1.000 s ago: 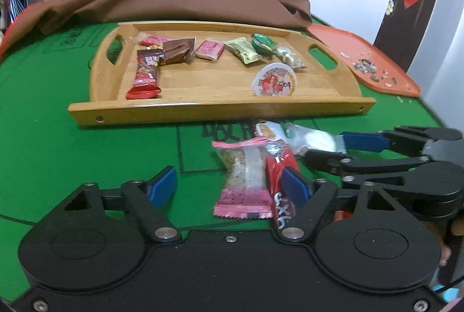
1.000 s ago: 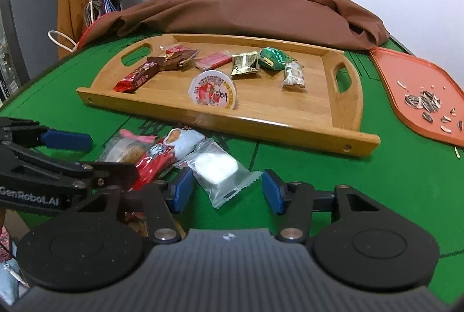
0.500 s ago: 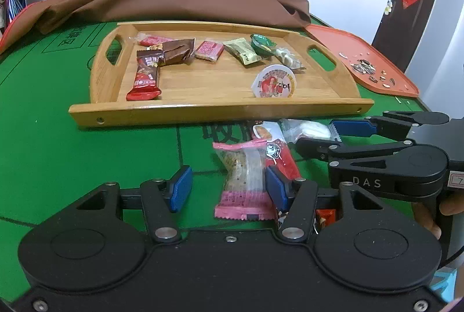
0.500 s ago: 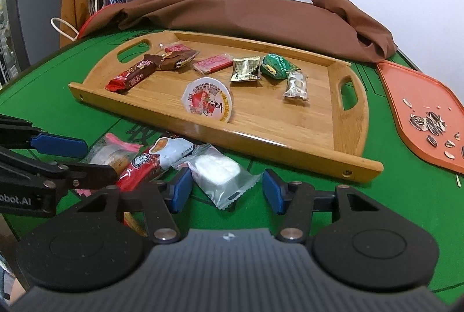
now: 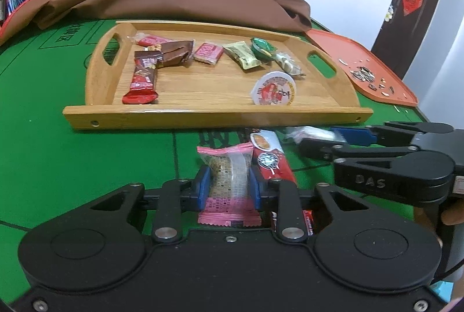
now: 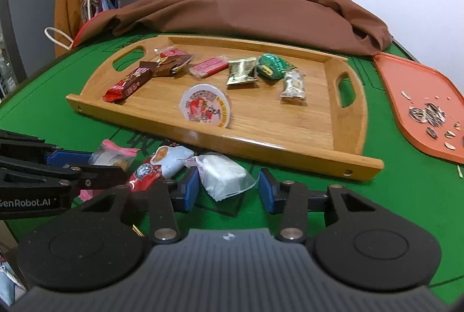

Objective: Organize snacks
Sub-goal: 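Carry the pink wafer packet and white candy over the wooden tray and lower them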

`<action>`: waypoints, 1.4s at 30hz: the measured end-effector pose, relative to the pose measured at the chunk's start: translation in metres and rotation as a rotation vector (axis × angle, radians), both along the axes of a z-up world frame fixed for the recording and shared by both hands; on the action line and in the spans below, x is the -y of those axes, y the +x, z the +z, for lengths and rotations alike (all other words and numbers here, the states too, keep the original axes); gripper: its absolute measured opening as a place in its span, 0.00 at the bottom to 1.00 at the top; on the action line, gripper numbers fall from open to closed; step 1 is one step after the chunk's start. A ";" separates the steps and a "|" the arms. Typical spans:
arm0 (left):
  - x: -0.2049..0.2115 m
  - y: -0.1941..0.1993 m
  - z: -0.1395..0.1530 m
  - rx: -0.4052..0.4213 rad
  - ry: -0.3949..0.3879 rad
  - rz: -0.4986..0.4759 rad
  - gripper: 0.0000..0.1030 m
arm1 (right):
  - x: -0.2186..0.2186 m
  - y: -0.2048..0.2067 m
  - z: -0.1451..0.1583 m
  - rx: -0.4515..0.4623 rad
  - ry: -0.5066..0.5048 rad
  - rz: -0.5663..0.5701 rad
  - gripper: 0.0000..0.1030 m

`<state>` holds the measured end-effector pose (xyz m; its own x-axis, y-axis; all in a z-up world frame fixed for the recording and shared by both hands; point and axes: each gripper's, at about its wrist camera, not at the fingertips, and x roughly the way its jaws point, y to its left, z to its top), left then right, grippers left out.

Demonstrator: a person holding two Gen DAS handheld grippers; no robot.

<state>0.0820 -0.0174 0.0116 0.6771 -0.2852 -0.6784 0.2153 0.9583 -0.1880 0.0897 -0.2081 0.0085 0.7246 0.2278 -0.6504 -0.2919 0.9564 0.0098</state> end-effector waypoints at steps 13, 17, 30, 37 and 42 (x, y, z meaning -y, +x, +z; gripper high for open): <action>-0.013 0.000 0.018 0.053 0.022 0.038 0.25 | 0.020 -0.010 0.022 0.006 0.059 -0.054 0.44; -0.015 0.006 0.031 0.091 0.039 0.048 0.25 | 0.029 -0.012 0.035 0.037 0.078 -0.075 0.44; -0.012 0.067 0.038 0.077 0.063 0.082 0.25 | 0.041 0.028 0.047 0.050 0.062 -0.141 0.44; -0.007 0.099 0.026 0.046 0.087 0.093 0.25 | 0.036 0.060 0.035 0.002 0.024 -0.147 0.44; -0.002 0.114 0.015 0.021 0.096 0.098 0.25 | 0.034 0.076 0.022 -0.038 0.012 -0.149 0.44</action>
